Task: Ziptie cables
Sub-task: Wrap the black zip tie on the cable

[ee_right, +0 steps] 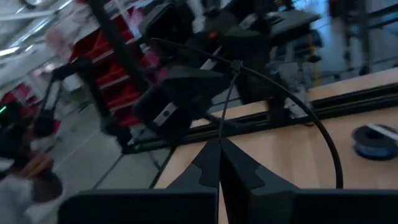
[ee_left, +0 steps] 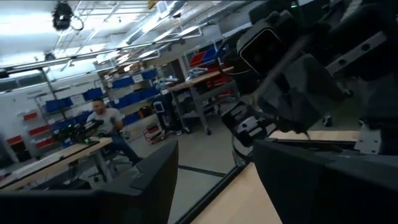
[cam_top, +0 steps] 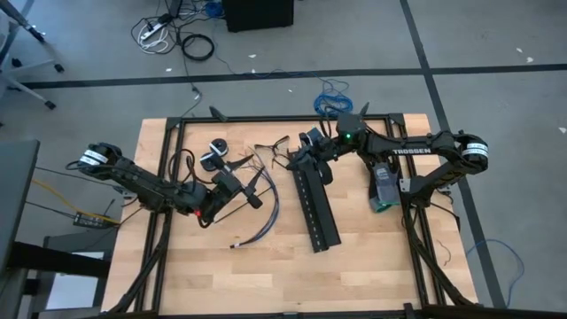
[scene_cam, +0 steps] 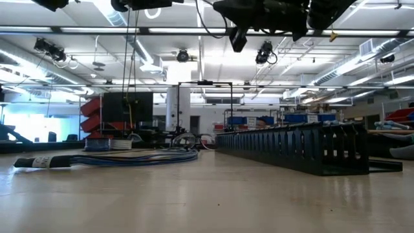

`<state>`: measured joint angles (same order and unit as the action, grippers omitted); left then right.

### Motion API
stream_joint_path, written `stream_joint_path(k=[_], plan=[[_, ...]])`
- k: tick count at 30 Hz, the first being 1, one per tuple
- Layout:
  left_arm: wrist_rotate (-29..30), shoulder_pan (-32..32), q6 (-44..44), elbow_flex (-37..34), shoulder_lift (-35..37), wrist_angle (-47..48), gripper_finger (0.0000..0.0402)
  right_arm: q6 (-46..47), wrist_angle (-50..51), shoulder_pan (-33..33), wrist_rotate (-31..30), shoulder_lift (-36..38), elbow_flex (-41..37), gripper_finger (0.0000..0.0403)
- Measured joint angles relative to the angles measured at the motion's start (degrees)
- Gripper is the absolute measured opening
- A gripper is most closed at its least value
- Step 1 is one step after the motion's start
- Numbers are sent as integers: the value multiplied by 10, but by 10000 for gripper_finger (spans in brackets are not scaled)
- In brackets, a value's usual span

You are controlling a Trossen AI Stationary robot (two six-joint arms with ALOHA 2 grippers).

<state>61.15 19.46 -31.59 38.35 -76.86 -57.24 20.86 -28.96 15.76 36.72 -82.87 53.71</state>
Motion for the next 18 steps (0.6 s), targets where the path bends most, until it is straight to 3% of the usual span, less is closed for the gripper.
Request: stream_joint_path(k=[3, 7, 10, 18], plan=[[15, 0, 17, 0, 0, -11, 202, -41, 10, 9, -1, 0, 0, 0], [49, 0, 106, 0, 0, -30, 202, -121, 7, 3, -147, -4, 0, 0], [40, 0, 115, 0, 0, -33, 202, -197, 0, -20, -241, -10, 0, 0], [-9, -17, 72, 0, 0, -31, 202, -203, -17, -45, -260, -14, 0, 0]])
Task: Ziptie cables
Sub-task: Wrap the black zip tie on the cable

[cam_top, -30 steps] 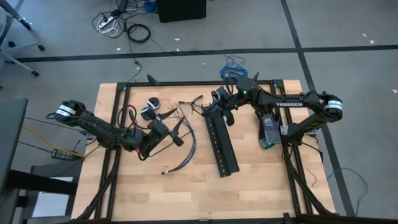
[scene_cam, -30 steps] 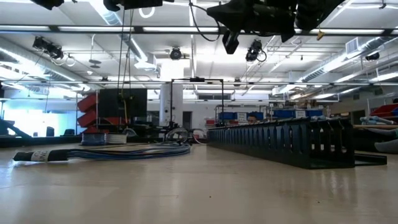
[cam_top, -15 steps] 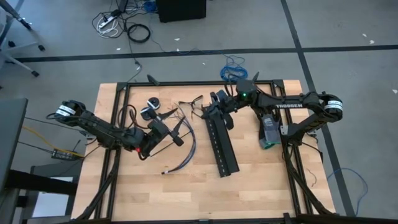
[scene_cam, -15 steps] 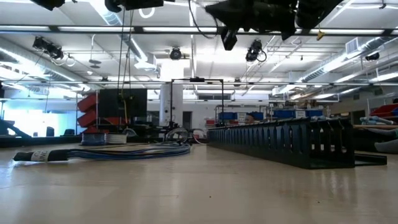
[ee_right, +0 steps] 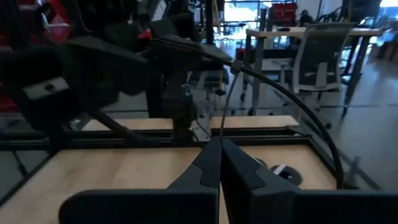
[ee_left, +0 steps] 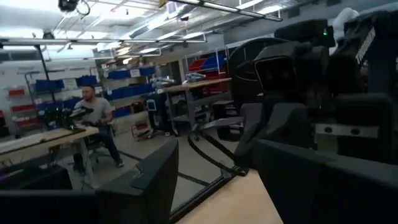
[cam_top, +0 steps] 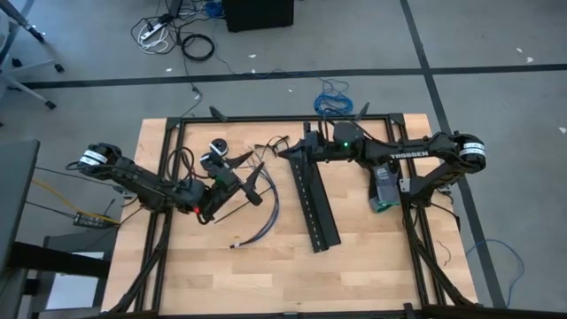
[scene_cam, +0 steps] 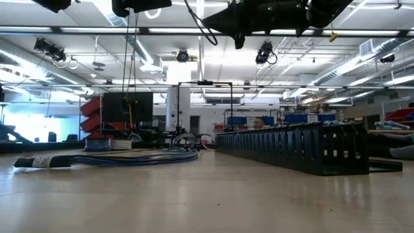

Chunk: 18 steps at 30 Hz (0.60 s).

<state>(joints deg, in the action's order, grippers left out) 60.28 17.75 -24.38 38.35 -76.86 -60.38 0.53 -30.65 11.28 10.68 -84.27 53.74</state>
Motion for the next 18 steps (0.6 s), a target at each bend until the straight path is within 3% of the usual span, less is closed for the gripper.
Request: stream_joint_path(k=[3, 5, 9, 12, 18], plan=[[-8, -9, 0, 0, 0, -2, 202, 8, 1, -1, 2, 0, 0, 0], [-7, -13, 47, 0, 0, -6, 202, -6, 6, -1, -6, 0, 0, 0], [40, -16, 189, 0, 0, 0, 202, -118, -9, -4, -7, 0, 0, 0], [58, -24, 245, 0, -5, 32, 202, -196, -38, -22, -13, 0, 0, 0], [-1, -32, 306, 0, -13, 40, 202, -252, -99, -54, -136, 0, 0, 0]])
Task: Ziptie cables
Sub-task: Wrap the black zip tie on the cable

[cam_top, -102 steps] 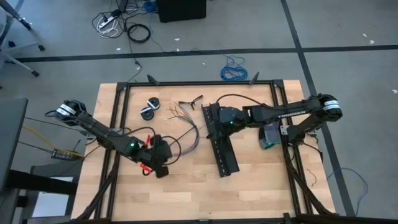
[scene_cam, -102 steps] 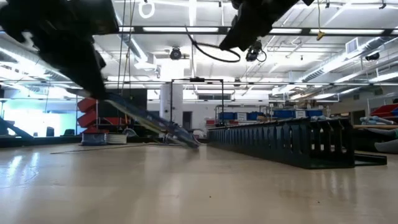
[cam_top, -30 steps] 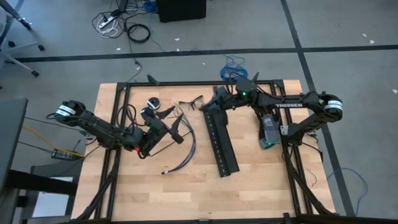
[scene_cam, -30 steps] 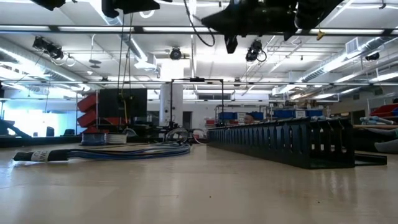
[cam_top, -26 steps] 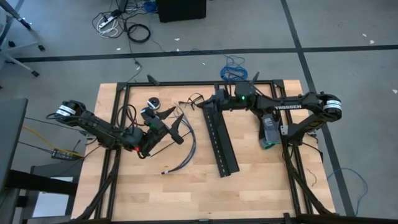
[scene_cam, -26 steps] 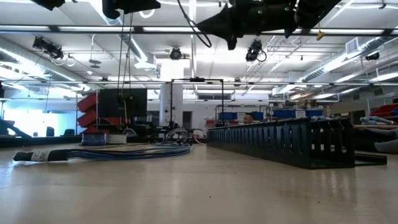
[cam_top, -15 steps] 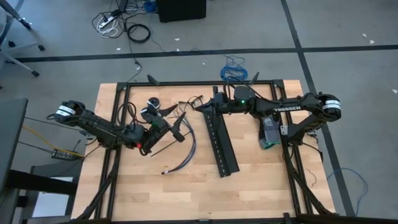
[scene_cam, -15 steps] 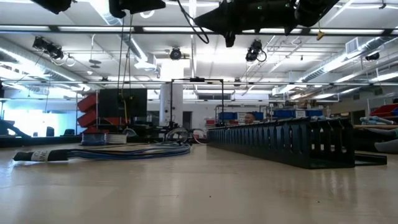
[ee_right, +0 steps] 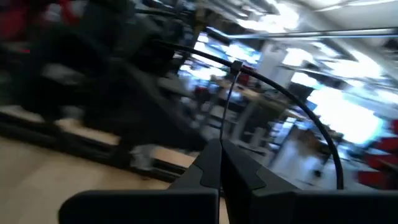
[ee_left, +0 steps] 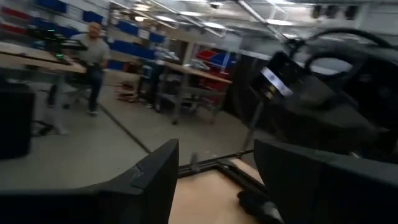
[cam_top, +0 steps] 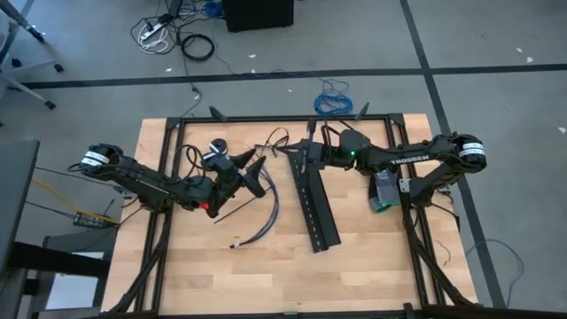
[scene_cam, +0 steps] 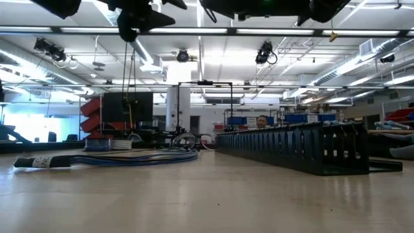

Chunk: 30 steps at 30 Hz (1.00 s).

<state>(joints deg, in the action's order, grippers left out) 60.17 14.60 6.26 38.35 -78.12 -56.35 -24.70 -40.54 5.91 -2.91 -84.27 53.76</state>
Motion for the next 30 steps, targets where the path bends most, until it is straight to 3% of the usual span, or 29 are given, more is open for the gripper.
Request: stream_joint_path(k=[8, 22, 30], plan=[[-82, 0, -28, 0, -3, -49, 202, -10, -4, 2, -20, -24, 0, 0], [-8, -8, -27, 0, -2, -63, 202, 5, -67, -7, -23, -75, 0, 0], [-27, -26, 1, 0, -2, -48, 202, 1, -66, -7, -32, -75, 0, 0]])
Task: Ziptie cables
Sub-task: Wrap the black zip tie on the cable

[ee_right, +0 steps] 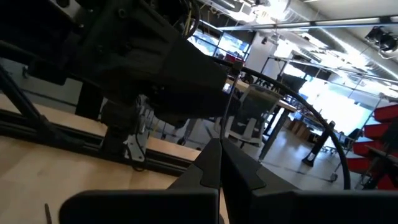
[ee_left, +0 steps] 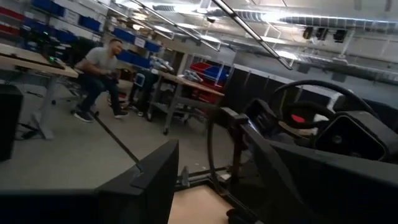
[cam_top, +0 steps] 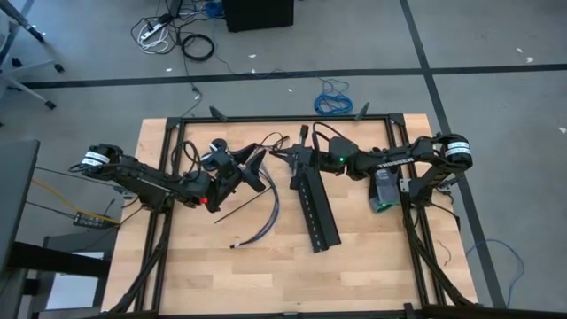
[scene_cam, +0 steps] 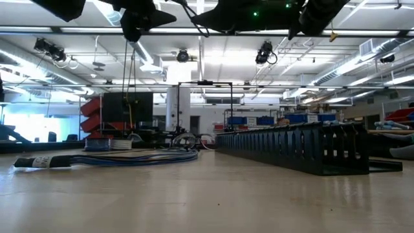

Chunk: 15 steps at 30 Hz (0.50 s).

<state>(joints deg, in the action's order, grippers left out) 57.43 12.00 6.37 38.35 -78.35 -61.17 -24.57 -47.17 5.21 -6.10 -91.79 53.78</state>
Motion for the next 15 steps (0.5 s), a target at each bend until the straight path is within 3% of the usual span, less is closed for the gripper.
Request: stream_joint_path(k=[9, 15], plan=[[-22, -12, 18, 0, -9, 1, 201, -11, 12, 1, -18, 0, 0, 0], [-23, -12, 18, 0, -9, 1, 172, -10, 14, 1, -18, 0, 0, 0]])
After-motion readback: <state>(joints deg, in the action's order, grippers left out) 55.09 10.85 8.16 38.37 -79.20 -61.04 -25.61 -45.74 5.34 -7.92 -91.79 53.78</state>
